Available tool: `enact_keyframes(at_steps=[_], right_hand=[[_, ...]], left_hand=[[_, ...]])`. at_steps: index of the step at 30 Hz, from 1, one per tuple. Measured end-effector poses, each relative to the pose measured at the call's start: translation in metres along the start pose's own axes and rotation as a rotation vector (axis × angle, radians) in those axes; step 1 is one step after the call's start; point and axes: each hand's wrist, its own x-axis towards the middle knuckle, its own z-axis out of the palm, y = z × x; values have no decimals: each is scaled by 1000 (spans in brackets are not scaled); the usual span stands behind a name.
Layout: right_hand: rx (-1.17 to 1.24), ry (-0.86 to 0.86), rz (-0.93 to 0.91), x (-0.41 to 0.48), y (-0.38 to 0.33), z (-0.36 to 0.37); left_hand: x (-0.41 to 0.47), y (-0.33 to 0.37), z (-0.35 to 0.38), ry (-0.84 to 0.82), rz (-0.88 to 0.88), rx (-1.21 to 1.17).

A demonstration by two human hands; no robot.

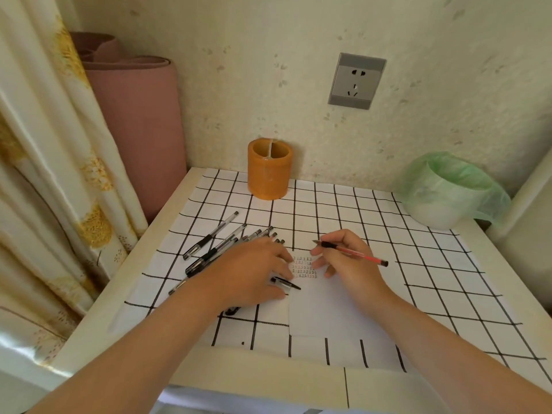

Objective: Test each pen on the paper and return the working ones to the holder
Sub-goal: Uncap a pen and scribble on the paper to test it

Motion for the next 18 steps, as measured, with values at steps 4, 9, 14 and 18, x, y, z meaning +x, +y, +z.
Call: enact_keyframes(at_steps=[4,9,14,18], right_hand=[[-73,18,-27,1,1,4],[-222,-115,-69,-3,2,9],[-337,-229,-152,-8,3,14],[-377,-263,-194,-7,3,15]], left_hand=[[-4,-2,4,-1,49,31],[-6,-4,5,23,68,28],[-6,-4,6,44,70,35],[-6,-4,6,24,50,33]])
